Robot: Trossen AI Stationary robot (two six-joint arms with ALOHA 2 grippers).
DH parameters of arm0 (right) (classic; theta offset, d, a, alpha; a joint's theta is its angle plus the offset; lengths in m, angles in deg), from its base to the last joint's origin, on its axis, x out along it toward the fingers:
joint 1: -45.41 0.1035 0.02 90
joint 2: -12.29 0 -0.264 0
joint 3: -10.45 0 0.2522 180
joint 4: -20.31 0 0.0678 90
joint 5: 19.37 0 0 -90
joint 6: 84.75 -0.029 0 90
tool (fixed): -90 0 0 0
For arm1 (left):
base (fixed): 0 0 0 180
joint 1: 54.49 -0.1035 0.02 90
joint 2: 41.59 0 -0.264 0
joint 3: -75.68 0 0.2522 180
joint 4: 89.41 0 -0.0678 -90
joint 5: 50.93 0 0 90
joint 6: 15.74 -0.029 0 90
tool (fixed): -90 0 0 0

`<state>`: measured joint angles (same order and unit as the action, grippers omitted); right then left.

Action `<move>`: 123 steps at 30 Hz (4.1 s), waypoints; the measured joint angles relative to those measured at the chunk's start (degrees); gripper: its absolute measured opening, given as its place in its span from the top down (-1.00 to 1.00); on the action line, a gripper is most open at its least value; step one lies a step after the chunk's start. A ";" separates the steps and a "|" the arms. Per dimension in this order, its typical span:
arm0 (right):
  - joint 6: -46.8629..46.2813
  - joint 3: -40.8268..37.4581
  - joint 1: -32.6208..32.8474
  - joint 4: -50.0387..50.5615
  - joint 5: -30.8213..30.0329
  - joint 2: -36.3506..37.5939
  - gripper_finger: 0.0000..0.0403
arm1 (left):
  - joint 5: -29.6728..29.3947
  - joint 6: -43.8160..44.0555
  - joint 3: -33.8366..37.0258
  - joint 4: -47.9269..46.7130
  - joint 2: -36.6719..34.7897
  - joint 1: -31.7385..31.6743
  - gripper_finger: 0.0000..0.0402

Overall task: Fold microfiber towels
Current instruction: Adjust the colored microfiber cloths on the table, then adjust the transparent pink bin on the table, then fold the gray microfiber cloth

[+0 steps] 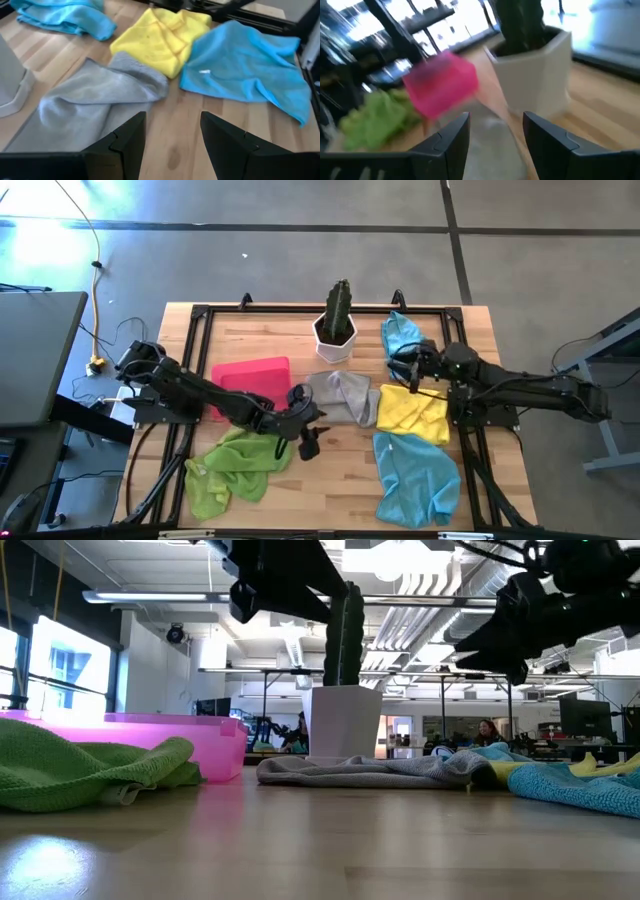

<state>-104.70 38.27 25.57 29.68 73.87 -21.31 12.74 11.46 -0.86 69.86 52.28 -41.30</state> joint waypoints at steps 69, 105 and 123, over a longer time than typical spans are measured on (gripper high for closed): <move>-21.29 22.80 41.06 26.24 -27.49 -33.66 0.12 | 8.21 -10.87 0.17 -12.01 -0.02 -7.10 0.11; -26.19 19.81 16.22 9.01 -25.46 -49.29 0.12 | -2.05 2.63 9.60 -22.80 -0.02 -7.08 0.11; -20.84 19.85 12.82 8.34 -24.26 -53.49 0.12 | -4.25 -2.35 4.99 -20.13 -0.02 -4.71 0.11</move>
<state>-125.55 58.12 38.38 38.02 49.60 -74.79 8.49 9.11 4.13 49.73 52.25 -46.01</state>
